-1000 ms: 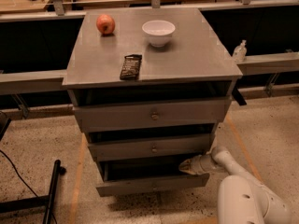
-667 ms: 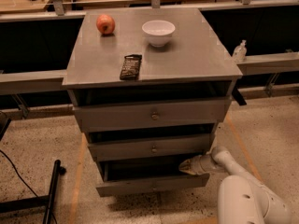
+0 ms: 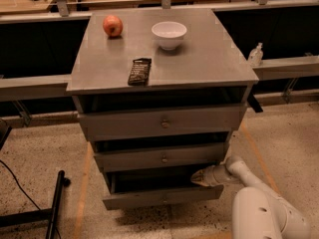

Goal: Open bottom drawer

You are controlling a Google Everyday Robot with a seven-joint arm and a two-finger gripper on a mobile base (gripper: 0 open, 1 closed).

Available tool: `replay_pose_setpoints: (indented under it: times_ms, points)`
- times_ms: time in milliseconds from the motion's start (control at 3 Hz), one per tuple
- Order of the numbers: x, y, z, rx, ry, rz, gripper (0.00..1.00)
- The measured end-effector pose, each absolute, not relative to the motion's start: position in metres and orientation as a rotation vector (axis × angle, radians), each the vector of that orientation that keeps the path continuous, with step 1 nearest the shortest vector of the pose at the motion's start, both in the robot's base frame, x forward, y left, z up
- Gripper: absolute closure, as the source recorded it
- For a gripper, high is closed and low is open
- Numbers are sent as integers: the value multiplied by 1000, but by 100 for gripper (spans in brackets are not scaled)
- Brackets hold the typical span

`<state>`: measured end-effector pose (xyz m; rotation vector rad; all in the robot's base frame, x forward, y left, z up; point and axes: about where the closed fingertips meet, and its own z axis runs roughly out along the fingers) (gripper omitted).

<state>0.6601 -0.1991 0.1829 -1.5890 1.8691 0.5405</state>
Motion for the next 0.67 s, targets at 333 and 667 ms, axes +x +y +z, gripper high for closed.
replay_pose_setpoints:
  times_ms: [333, 667]
  points:
    - [660, -199, 183, -1589, 1869, 541, 100]
    - [660, -199, 183, -1589, 1869, 541, 100]
